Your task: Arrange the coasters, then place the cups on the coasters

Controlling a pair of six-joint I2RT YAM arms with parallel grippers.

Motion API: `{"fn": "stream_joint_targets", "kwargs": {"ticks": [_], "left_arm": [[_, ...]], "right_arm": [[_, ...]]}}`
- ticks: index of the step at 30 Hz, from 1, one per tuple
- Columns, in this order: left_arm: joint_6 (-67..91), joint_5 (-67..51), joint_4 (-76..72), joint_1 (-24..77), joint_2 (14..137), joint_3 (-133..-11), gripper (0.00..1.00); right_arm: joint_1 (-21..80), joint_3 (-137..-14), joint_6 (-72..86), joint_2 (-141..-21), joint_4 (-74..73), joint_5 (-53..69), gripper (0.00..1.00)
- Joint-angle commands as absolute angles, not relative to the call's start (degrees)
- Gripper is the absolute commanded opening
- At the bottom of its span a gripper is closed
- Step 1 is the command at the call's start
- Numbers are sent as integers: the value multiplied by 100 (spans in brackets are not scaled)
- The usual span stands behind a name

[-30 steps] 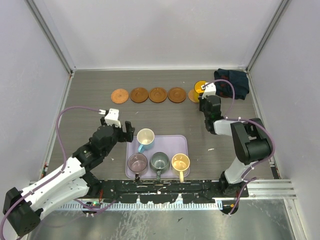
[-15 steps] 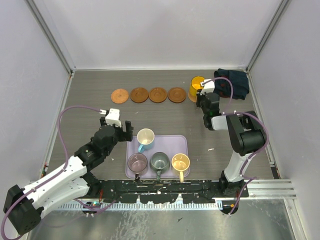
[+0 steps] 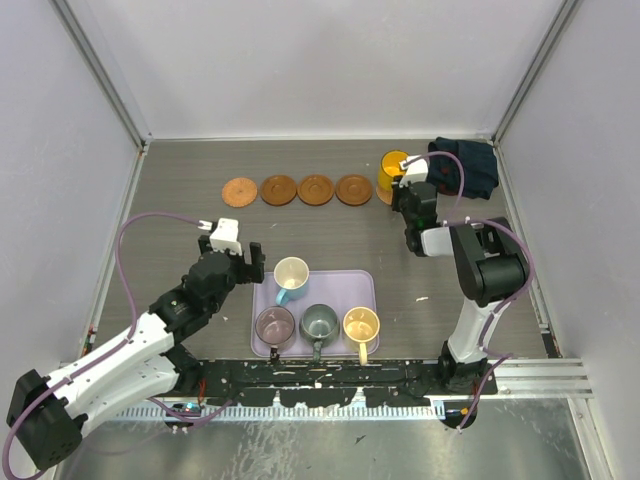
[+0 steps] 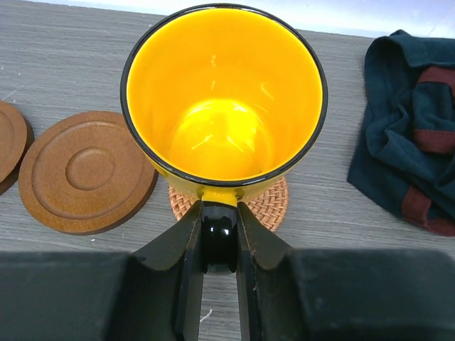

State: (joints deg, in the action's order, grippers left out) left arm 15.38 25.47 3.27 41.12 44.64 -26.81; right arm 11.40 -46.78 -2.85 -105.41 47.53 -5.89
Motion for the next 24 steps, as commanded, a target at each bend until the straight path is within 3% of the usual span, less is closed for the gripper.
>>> {"fn": "stream_joint_targets", "kwargs": {"ticks": [1,24], "left_arm": [[1512,2735,59,4076,4367,-2680,86],[1545,2720,52,4066,4394,-2654,86]], "right_arm": [[1146,-5044,-211,-10474,5308,-567,1],[1144,-4890,-239,-10516,5338,-709,1]]}}
